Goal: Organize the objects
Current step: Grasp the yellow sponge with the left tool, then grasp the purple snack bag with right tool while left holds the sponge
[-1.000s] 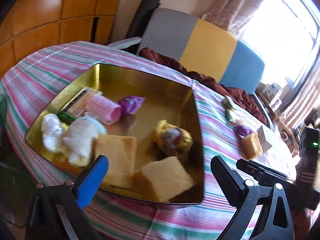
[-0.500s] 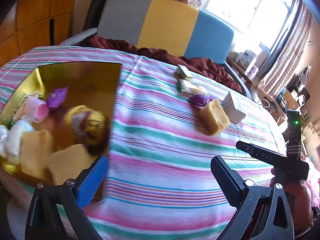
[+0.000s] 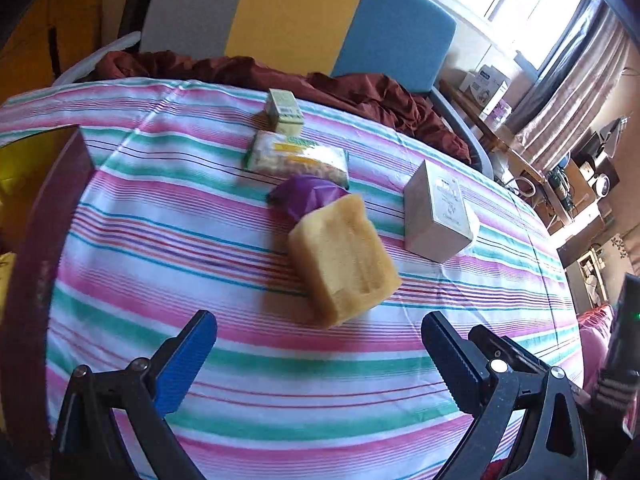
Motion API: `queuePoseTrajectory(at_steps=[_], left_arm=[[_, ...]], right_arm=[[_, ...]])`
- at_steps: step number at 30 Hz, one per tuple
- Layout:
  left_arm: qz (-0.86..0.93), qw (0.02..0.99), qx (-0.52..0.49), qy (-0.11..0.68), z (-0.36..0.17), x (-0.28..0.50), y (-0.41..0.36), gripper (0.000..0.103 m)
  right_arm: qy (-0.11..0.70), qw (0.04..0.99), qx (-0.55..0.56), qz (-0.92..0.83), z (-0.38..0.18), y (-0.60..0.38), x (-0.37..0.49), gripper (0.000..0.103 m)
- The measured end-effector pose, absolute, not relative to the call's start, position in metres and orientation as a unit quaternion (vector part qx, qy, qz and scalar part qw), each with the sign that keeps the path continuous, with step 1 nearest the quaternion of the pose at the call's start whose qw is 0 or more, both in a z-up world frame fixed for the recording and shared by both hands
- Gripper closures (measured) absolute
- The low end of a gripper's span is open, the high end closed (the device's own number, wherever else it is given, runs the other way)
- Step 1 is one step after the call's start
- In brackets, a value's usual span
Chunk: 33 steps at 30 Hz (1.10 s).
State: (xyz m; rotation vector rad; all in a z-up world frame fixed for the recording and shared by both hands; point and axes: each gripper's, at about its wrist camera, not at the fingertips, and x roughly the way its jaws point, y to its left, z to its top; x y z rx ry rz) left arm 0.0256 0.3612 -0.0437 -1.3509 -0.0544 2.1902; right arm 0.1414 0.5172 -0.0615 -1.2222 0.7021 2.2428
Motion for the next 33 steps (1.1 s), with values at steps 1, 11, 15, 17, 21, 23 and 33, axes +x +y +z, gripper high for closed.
queuePoseTrajectory(at_steps=[1, 11, 15, 17, 21, 23, 33], left_arm=[[0.808, 0.284, -0.515, -0.028, -0.048, 0.02, 0.371, 0.0], [0.823, 0.271, -0.498, 0.022, -0.066, 0.004, 0.406, 0.035], [0.825, 0.295, -0.481, 0.02, -0.068, 0.008, 0.394, 0.04], [0.828, 0.306, -0.469, 0.031, -0.064, 0.015, 0.388, 0.043], [0.83, 0.327, -0.447, 0.065, -0.062, 0.029, 0.37, 0.044], [0.832, 0.331, -0.44, 0.069, -0.061, 0.034, 0.355, 0.045], [0.837, 0.332, -0.434, 0.011, -0.065, 0.038, 0.295, 0.048]], right_arm=[[0.258, 0.245, -0.45, 0.819, -0.061, 0.519, 0.142, 0.047], [0.281, 0.25, -0.443, 0.814, -0.06, 0.54, 0.147, 0.047], [0.278, 0.234, -0.442, 0.82, -0.059, 0.535, 0.143, 0.047], [0.276, 0.223, -0.441, 0.824, -0.059, 0.531, 0.141, 0.047], [0.269, 0.202, -0.439, 0.833, -0.06, 0.522, 0.137, 0.047], [0.269, 0.19, -0.436, 0.838, -0.059, 0.517, 0.134, 0.047], [0.234, 0.123, -0.421, 0.868, -0.06, 0.48, 0.119, 0.047]])
